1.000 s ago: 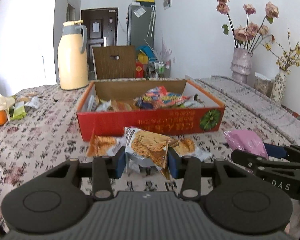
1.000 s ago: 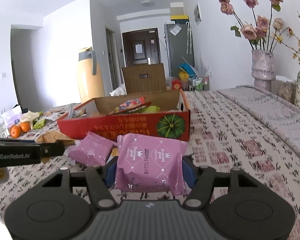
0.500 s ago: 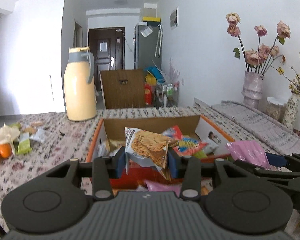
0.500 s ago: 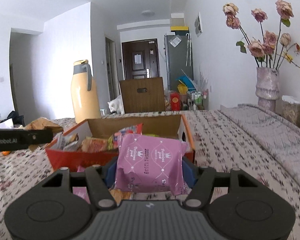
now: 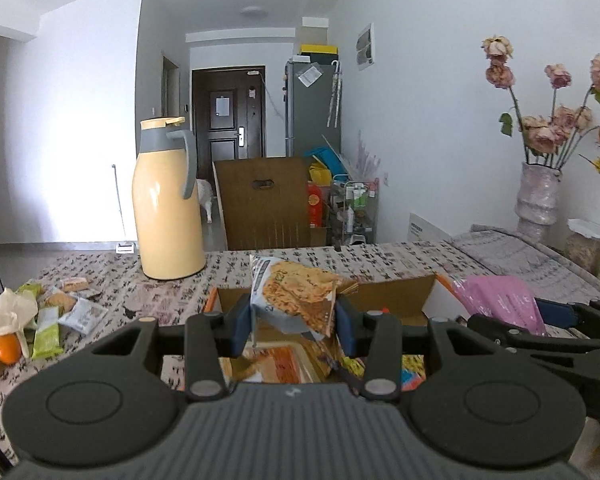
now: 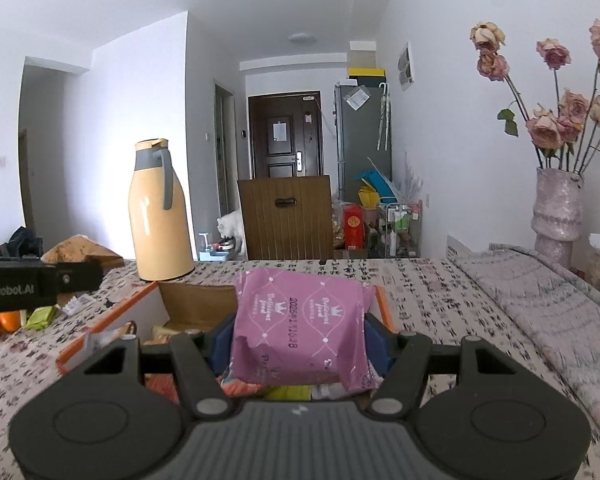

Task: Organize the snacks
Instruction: 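Carry the cracker packet and pink cake over the box and lower them, then open both tools to release the snacks into the box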

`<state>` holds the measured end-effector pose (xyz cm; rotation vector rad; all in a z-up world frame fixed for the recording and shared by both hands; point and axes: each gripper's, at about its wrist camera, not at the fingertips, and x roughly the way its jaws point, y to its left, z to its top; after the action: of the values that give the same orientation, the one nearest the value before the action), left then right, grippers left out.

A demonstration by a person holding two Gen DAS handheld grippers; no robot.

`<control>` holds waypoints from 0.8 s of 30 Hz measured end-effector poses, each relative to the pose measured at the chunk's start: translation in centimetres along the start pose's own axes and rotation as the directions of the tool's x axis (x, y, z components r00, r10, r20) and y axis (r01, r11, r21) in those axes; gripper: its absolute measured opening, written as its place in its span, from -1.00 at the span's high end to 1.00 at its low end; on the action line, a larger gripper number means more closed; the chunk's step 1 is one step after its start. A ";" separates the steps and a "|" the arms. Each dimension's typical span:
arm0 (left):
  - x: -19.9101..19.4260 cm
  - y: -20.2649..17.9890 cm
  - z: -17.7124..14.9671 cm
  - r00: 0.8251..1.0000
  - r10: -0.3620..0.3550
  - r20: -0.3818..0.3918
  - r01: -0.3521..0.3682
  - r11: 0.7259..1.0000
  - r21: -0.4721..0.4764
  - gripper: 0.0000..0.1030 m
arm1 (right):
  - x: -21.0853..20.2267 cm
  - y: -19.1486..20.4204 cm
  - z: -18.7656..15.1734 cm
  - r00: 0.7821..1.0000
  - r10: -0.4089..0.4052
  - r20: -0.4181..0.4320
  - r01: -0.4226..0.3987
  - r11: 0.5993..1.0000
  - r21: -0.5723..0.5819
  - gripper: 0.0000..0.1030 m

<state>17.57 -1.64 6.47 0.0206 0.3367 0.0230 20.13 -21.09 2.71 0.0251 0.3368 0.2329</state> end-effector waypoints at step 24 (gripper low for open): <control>7.3 2.0 -2.5 0.996 0.046 -0.078 -0.050 0.997 -0.057 -0.26 | 7.0 -0.9 -1.6 0.996 -0.004 -0.094 0.008 0.999 0.041 -0.43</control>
<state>23.55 0.63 1.75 -0.0304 0.4125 0.0816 26.22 -20.42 -1.08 0.0541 0.4350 0.2212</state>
